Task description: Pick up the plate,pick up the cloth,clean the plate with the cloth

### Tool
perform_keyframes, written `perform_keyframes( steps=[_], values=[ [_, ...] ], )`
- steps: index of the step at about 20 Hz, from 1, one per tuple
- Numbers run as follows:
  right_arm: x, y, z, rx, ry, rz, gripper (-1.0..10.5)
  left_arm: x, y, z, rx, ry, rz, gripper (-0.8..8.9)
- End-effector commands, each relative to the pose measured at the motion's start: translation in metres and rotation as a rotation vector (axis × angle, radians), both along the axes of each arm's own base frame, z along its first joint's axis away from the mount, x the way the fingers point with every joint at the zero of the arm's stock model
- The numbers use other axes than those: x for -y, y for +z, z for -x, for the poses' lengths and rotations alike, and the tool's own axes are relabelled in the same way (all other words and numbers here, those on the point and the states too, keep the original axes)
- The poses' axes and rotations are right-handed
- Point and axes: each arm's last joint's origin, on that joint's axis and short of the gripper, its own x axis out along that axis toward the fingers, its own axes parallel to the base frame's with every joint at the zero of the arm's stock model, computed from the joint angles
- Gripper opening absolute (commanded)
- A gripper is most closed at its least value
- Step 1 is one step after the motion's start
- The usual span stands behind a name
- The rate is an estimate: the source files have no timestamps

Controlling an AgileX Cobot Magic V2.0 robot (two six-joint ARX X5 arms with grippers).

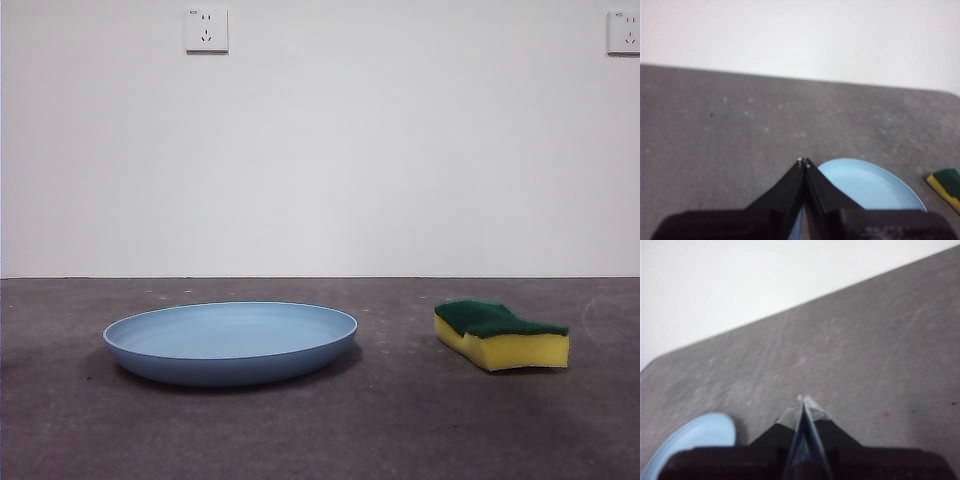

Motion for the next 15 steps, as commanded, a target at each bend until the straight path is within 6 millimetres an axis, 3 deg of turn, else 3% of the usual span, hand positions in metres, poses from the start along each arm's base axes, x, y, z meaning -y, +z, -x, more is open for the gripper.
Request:
perform_keyframes(
  steps=[1,8,15],
  values=[
    [-0.003,0.020,-0.009,-0.049,0.086,0.034,-0.1,0.001,0.018,-0.007,-0.068,-0.017,-0.021,-0.04],
    [-0.011,0.052,-0.036,-0.276,0.271,0.092,0.0,0.007,0.050,-0.035,-0.274,-0.123,-0.062,-0.03],
    [-0.014,0.053,-0.061,-0.401,0.316,0.175,0.4,0.013,0.056,-0.065,-0.346,-0.200,-0.033,0.01]
  ],
)
